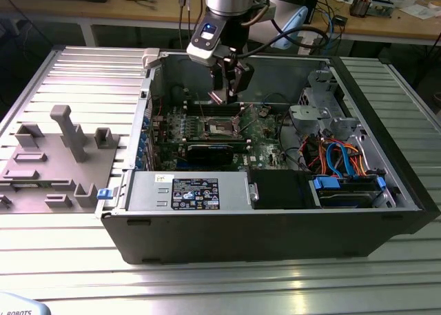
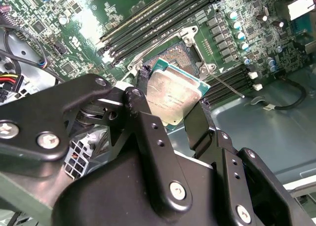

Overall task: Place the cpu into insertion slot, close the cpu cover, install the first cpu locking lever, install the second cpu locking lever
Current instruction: 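Place the cpu into insertion slot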

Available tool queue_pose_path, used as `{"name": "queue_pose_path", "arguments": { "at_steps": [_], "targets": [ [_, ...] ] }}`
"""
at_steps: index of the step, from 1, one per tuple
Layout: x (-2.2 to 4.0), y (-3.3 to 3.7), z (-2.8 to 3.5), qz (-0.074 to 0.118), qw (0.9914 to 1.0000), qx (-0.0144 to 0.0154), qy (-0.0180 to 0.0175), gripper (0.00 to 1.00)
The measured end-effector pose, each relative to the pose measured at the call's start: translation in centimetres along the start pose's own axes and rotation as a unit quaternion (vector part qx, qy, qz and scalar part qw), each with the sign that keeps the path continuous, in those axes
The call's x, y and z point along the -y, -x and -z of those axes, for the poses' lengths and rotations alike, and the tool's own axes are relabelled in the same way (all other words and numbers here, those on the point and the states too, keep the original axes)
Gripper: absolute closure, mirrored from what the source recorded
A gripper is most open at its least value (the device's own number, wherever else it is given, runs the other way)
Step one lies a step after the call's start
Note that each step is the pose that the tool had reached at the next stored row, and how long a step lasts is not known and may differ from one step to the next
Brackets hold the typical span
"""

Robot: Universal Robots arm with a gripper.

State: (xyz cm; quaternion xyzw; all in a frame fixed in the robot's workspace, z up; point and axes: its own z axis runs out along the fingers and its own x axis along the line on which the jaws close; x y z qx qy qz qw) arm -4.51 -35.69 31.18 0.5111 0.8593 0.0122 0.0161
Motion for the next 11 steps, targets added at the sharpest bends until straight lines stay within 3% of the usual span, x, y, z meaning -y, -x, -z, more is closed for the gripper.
{"name": "queue_pose_path", "arguments": {
  "at_steps": [11],
  "targets": [
    [0.00,0.00,-0.04,-0.019,0.99983,0.0007,-0.0003,0.46]
  ]
}}
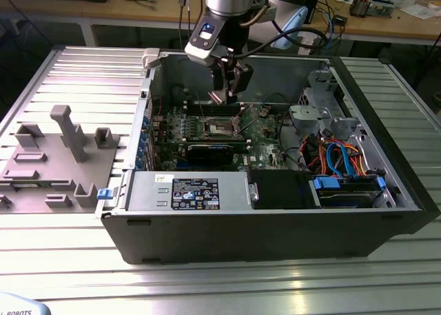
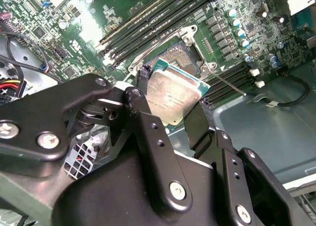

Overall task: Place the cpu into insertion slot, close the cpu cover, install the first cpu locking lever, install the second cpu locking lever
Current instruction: 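Place the cpu into insertion slot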

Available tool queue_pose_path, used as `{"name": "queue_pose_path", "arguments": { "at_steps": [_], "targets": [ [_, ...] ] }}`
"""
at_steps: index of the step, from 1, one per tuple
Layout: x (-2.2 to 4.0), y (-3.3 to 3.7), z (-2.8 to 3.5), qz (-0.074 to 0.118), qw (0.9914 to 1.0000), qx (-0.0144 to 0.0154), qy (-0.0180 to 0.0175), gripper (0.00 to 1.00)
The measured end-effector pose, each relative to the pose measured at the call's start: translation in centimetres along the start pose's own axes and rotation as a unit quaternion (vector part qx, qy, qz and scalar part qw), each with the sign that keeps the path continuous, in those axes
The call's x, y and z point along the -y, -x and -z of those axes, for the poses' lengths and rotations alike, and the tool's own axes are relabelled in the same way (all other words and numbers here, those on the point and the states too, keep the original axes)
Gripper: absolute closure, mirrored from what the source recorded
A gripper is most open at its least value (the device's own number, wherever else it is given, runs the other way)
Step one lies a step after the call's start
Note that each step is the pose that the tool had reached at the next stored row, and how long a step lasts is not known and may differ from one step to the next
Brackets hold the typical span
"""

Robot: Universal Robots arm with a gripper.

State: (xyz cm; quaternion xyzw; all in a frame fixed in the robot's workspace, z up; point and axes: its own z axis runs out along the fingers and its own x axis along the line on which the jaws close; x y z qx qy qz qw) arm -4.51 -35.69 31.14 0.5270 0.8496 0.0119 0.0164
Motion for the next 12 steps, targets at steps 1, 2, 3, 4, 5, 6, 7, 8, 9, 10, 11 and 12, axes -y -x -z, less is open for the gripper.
{"name": "queue_pose_path", "arguments": {
  "at_steps": [1,2,3,4,5,6,7,8,9,10,11,12],
  "targets": [
    [0.00,0.00,0.00,-0.001,1.00000,0.0000,0.0000,0.46],
    [0.00,0.00,-0.01,-0.002,1.00000,0.0000,0.0000,0.46],
    [0.00,0.00,-0.01,-0.004,0.99999,0.0001,-0.0001,0.46],
    [0.00,0.00,-0.01,-0.006,0.99998,0.0002,-0.0001,0.46],
    [0.00,0.00,-0.02,-0.007,0.99998,0.0002,-0.0001,0.46],
    [0.00,0.00,-0.02,-0.008,0.99997,0.0003,-0.0001,0.46],
    [0.00,0.00,-0.02,-0.010,0.99995,0.0003,-0.0001,0.46],
    [0.00,0.00,-0.02,-0.011,0.99994,0.0004,-0.0001,0.46],
    [0.00,0.00,-0.03,-0.012,0.99993,0.0004,-0.0002,0.46],
    [0.00,0.00,-0.03,-0.013,0.99992,0.0005,-0.0002,0.46],
    [0.00,0.00,-0.03,-0.014,0.99990,0.0005,-0.0002,0.46],
    [0.00,0.00,-0.03,-0.016,0.99988,0.0006,-0.0002,0.46]
  ]
}}
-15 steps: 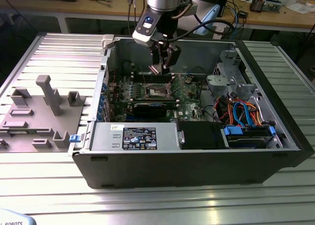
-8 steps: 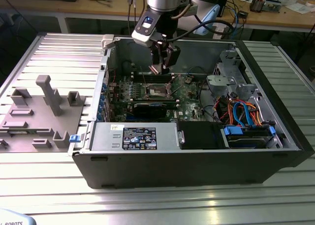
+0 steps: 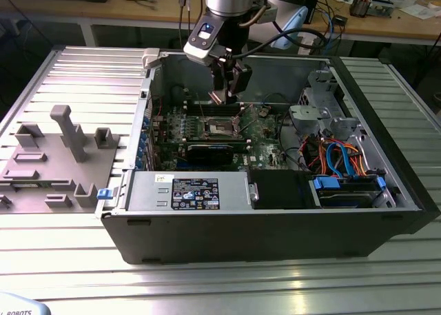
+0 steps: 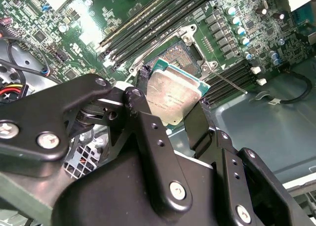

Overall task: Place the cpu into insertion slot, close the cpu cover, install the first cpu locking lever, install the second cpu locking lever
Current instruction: 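Place the cpu into insertion slot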

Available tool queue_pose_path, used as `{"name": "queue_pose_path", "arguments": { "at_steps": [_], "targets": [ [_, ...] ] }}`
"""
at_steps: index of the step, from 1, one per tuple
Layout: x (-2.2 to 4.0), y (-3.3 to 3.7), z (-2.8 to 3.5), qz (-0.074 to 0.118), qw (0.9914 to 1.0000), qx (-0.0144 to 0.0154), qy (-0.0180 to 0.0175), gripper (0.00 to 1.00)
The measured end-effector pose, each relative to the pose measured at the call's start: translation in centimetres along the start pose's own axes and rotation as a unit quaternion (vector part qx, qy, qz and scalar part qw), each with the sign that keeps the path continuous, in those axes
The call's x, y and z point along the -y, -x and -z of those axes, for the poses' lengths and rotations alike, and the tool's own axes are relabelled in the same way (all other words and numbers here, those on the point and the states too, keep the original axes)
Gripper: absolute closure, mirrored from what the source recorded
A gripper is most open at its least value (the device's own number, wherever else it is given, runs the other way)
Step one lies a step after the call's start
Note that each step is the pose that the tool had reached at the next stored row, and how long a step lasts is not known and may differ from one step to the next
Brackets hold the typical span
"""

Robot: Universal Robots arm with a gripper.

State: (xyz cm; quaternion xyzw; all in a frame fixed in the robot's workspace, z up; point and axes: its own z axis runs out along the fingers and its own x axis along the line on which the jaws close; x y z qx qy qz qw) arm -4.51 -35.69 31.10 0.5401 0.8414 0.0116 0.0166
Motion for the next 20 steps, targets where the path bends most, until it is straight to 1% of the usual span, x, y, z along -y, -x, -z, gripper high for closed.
{"name": "queue_pose_path", "arguments": {
  "at_steps": [11,20],
  "targets": [
    [0.00,0.00,-0.03,-0.014,0.99990,0.0005,-0.0002,0.46],
    [0.00,0.00,-0.06,-0.026,0.99965,0.0010,-0.0004,0.46]
  ]
}}
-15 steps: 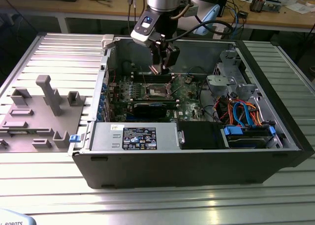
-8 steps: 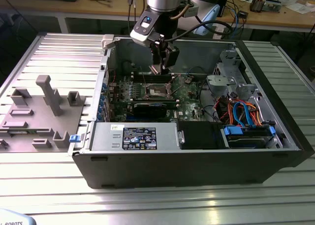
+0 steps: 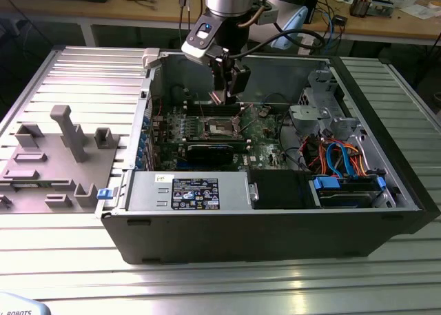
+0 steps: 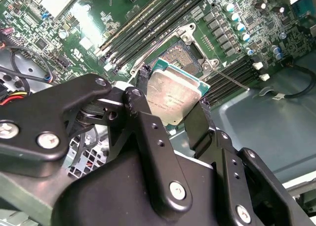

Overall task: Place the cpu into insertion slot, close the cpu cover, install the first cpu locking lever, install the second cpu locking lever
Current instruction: 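Place the cpu into insertion slot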

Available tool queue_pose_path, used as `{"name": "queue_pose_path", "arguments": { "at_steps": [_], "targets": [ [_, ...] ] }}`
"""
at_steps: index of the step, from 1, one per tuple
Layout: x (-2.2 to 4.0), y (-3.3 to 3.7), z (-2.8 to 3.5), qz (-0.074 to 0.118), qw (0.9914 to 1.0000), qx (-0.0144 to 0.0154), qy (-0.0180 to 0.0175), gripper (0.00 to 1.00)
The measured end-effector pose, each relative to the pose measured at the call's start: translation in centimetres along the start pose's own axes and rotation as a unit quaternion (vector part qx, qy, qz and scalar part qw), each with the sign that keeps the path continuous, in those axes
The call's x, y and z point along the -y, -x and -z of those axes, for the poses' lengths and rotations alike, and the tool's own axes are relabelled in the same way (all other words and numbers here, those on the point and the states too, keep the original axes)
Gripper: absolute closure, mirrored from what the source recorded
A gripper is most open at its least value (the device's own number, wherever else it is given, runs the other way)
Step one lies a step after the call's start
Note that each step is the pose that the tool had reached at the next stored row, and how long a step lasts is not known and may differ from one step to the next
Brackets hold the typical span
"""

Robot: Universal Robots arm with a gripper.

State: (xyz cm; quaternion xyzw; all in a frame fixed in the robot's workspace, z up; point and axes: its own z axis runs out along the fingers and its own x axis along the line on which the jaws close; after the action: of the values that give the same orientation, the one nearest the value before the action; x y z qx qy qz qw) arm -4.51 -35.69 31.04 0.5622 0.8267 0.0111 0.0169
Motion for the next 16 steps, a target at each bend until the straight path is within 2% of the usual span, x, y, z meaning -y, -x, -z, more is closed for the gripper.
{"name": "queue_pose_path", "arguments": {
  "at_steps": [16],
  "targets": [
    [0.00,0.00,-0.04,-0.019,0.99981,0.0007,-0.0003,0.46]
  ]
}}
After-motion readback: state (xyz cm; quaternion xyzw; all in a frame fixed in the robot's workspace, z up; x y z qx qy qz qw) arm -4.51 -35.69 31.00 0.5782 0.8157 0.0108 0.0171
